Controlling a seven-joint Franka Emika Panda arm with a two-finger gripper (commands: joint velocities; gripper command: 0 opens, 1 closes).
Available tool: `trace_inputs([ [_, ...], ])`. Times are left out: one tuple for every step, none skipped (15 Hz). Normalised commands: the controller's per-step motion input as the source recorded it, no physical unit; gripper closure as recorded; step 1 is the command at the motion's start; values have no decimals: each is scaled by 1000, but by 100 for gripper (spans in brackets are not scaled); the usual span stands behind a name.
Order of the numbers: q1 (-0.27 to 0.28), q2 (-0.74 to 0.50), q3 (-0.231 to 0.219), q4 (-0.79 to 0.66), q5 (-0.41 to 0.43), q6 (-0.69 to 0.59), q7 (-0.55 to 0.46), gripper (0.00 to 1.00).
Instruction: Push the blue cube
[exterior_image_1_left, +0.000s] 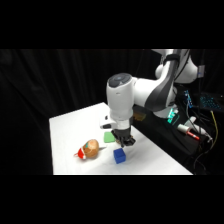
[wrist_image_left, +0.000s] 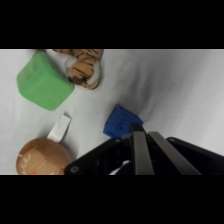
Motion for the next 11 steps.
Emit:
trace_inputs([
  [25,-371,-37,22,-132,-390,200,96],
  [4,-326,-23,47,-109,-389,156,96],
  [0,-288,-33,64,-154,-365,175,97],
  [-19,-254,-21,71,-118,-314,148,97],
  [-29,-223,-15,75,-112,-275,119,97],
  [-39,-190,-12,85,-106,-254,86,97],
  [-47,-170,-9,86,-79,-223,87,97],
  [-52,-164,-6,74,-73,-182,68,97],
  [-57,-157,-5,65,-60,-139,51,97],
  [-63,-150,-2,54,-33,-108,29,97],
  [-72,-138,4,53,22,-111,-13,99],
])
